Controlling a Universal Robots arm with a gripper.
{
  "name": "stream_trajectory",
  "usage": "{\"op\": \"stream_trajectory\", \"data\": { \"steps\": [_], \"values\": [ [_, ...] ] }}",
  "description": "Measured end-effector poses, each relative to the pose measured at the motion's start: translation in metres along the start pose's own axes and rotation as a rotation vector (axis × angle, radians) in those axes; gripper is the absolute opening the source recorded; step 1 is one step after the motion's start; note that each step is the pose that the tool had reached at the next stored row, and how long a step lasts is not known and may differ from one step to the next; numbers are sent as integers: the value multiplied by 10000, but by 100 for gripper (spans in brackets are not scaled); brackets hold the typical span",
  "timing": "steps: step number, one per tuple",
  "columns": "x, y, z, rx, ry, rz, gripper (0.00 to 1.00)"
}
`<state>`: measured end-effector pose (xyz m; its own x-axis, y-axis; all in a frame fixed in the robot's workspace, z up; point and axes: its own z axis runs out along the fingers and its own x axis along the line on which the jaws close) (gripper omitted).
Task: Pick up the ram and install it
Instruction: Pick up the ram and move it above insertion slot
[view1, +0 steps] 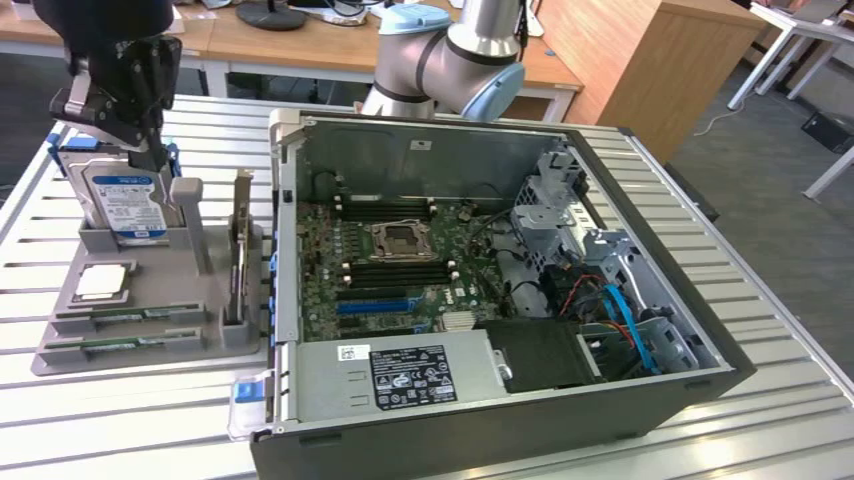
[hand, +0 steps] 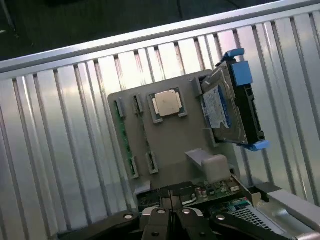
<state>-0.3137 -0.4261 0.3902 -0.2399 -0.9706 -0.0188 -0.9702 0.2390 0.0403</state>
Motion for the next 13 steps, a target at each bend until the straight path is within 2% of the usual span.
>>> {"op": "stream_trajectory", "data": {
  "steps": [7, 13],
  "values": [
    [0, 0, 1, -14, 87, -1230, 11],
    [0, 1, 2, -19, 207, -2231, 11]
  ]
}}
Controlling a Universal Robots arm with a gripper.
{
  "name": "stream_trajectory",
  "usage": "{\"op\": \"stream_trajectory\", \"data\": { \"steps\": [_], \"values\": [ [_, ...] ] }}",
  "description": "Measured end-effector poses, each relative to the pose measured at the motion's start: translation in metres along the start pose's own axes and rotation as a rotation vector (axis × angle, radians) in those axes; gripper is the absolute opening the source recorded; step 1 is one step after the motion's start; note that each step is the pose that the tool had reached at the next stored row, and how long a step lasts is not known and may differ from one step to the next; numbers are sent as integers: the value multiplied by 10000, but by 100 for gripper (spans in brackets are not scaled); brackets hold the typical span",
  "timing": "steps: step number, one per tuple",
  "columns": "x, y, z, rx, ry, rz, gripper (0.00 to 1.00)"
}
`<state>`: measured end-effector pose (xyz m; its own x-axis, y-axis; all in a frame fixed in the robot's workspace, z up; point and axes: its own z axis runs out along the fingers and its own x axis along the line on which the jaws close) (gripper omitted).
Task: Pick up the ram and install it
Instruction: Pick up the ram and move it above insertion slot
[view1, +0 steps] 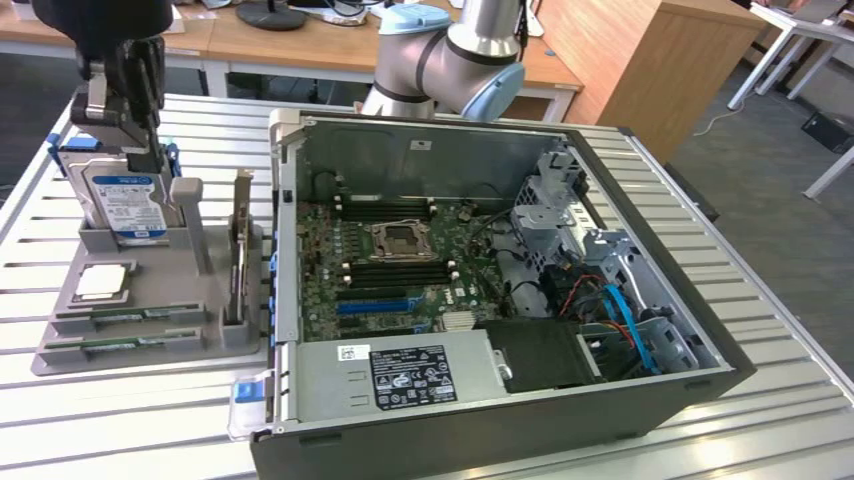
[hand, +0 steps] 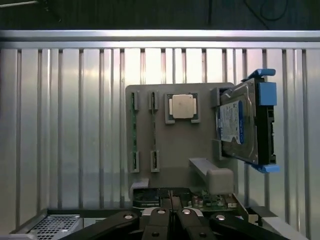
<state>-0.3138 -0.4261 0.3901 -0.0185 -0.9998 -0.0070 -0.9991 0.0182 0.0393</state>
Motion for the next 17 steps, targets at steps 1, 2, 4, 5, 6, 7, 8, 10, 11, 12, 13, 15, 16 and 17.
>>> {"op": "stream_trajectory", "data": {
  "steps": [1, 2, 4, 5, 6, 7, 8, 10, 11, 12, 13, 15, 16, 17],
  "values": [
    [0, 0, 0, -2, 18, -170, 11],
    [0, 0, -1, -4, 35, -339, 11],
    [0, 0, -1, -6, 61, -656, 11],
    [0, 0, 0, -7, 69, -710, 11],
    [0, 0, 0, -10, 75, -728, 11],
    [0, 0, 0, -10, 75, -729, 11],
    [0, 0, 0, -10, 75, -729, 11],
    [-1, 2, 0, -10, 76, -728, 11],
    [-1, 7, 0, -11, 75, -726, 11],
    [-1, 11, 1, -10, 75, -727, 11],
    [0, 15, 1, -10, 75, -728, 11],
    [0, 16, 1, -9, 75, -730, 11],
    [0, 17, 1, -10, 74, -730, 11],
    [0, 18, 1, -10, 75, -729, 11]
  ]
}}
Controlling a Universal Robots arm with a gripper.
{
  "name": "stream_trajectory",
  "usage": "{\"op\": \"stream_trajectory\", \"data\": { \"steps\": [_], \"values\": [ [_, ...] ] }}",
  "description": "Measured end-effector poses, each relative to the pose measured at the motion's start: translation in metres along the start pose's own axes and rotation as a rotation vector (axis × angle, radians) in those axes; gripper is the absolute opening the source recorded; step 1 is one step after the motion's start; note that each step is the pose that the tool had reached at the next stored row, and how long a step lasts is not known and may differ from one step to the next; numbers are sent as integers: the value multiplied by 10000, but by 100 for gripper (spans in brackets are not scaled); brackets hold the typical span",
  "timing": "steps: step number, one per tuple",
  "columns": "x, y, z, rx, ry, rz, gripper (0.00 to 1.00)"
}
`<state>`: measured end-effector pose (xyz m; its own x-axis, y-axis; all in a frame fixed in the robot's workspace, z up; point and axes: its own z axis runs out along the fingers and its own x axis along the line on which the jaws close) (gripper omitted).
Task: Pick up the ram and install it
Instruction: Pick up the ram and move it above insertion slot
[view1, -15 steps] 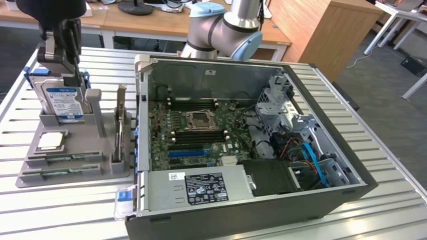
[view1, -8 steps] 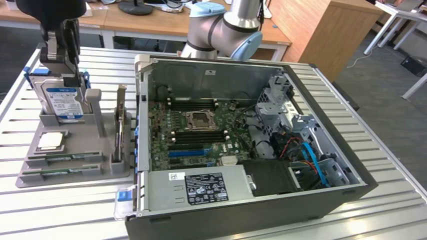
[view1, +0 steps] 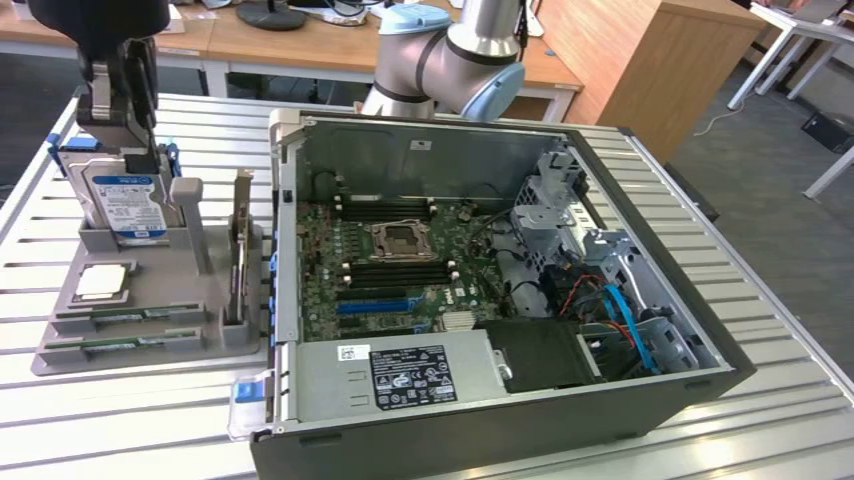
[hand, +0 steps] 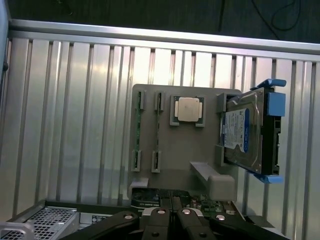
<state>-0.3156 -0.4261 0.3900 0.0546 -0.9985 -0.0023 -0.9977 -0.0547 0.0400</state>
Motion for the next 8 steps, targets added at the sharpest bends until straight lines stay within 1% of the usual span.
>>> {"op": "stream_trajectory", "data": {
  "steps": [8],
  "values": [
    [3, 2, 0, 0, 0, 2, 11]
  ]
}}
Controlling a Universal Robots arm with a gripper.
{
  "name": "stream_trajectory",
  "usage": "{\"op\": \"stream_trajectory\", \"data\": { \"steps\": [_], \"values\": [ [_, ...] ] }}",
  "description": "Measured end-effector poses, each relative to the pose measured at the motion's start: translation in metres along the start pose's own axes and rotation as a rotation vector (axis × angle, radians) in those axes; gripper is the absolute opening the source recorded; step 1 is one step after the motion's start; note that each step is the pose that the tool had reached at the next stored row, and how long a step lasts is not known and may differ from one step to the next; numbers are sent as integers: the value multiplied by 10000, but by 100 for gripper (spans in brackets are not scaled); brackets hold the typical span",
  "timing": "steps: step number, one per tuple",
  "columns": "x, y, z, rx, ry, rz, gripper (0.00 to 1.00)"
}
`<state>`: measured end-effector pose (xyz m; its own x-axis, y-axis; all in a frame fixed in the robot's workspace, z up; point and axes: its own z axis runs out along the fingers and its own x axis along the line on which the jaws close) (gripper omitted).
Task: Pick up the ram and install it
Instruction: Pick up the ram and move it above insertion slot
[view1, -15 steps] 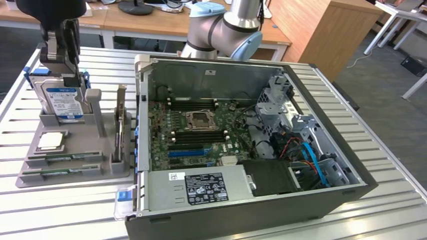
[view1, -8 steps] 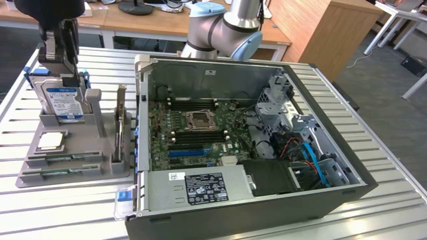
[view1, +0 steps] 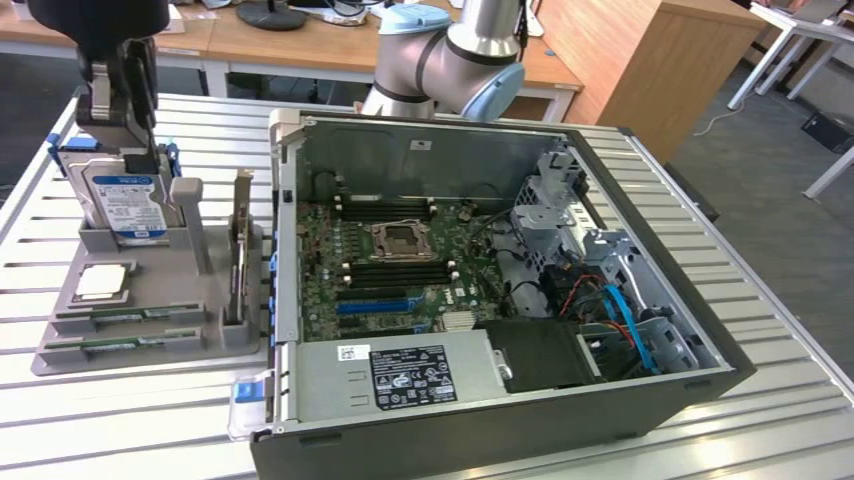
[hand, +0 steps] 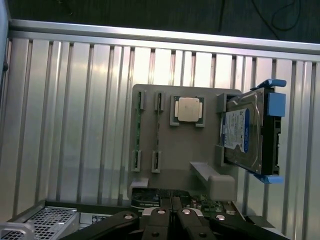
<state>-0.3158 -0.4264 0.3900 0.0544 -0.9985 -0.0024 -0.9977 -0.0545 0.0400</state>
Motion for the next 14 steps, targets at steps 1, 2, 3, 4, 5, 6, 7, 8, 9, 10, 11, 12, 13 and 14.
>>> {"op": "stream_trajectory", "data": {
  "steps": [1, 2, 3, 4, 5, 6, 7, 8, 9, 10, 11, 12, 13, 14],
  "values": [
    [8, 0, 0, 0, 1, 0, 11],
    [19, 0, 0, 1, 0, -1, 11],
    [34, 1, -1, 0, 1, -1, 11],
    [51, 2, -1, 0, 1, 0, 11],
    [71, 3, 0, 0, 0, 0, 11],
    [93, 4, 0, 0, 0, -1, 11],
    [118, 5, 0, 0, 0, -1, 11],
    [142, 6, 0, 0, 0, -1, 11],
    [164, 7, 0, 1, 0, -2, 11],
    [183, 8, 0, 0, 0, -2, 11],
    [196, 9, 0, 0, 1, -1, 11],
    [202, 10, 0, 0, 0, -1, 11],
    [213, 10, 0, 1, 0, -1, 11],
    [228, 11, -1, 0, 0, 0, 11]
  ]
}}
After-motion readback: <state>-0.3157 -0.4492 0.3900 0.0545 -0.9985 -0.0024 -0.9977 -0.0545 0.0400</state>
